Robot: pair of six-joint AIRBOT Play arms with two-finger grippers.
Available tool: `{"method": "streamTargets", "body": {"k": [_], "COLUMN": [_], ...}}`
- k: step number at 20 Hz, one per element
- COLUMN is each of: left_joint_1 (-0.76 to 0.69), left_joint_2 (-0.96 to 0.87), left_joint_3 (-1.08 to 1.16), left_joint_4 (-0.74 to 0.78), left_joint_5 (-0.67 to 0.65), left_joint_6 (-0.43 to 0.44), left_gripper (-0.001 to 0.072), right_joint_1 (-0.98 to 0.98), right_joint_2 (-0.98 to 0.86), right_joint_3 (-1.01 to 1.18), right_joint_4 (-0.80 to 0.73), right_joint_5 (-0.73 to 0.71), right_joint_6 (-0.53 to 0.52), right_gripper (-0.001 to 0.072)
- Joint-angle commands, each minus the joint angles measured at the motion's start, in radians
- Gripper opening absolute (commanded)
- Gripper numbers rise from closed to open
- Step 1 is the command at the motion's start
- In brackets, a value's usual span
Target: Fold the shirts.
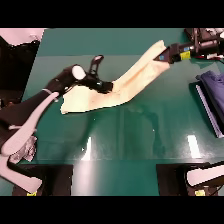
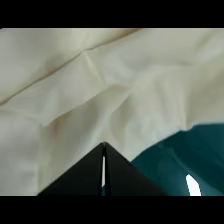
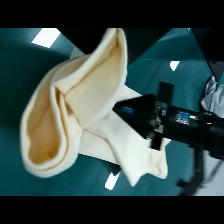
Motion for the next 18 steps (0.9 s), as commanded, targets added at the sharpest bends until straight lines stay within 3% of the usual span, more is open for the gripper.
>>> {"method": "streamTargets", "body": {"k": [1,8,11,15,18], "left_joint_1": [-0.036,-0.034,-0.034,-0.003,0.083], "left_joint_2": [-0.174,-0.206,-0.204,-0.197,-0.084], "left_joint_3": [0.17,0.22,0.336,0.557,0.553], "left_joint_4": [0.0,0.023,0.154,0.41,0.527], "left_joint_5": [-0.062,-0.089,-0.25,-0.577,-0.653], "left_joint_6": [-0.042,-0.048,-0.05,-0.049,-0.048], "left_gripper": [0.0025,0.0026,0.0025,0.0026,0.0026], "right_joint_1": [0.108,0.236,0.267,0.303,0.321], "right_joint_2": [0.011,0.003,-0.009,-0.038,-0.069], "right_joint_3": [0.117,0.145,0.145,0.145,0.145], "right_joint_4": [0.011,0.002,0.002,0.002,0.002], "right_joint_5": [0.002,-0.006,-0.014,-0.046,-0.06], "right_joint_6": [0.034,0.042,0.041,0.037,0.038], "right_gripper": [0.0012,0.0013,0.0013,0.0013,0.0012]}}
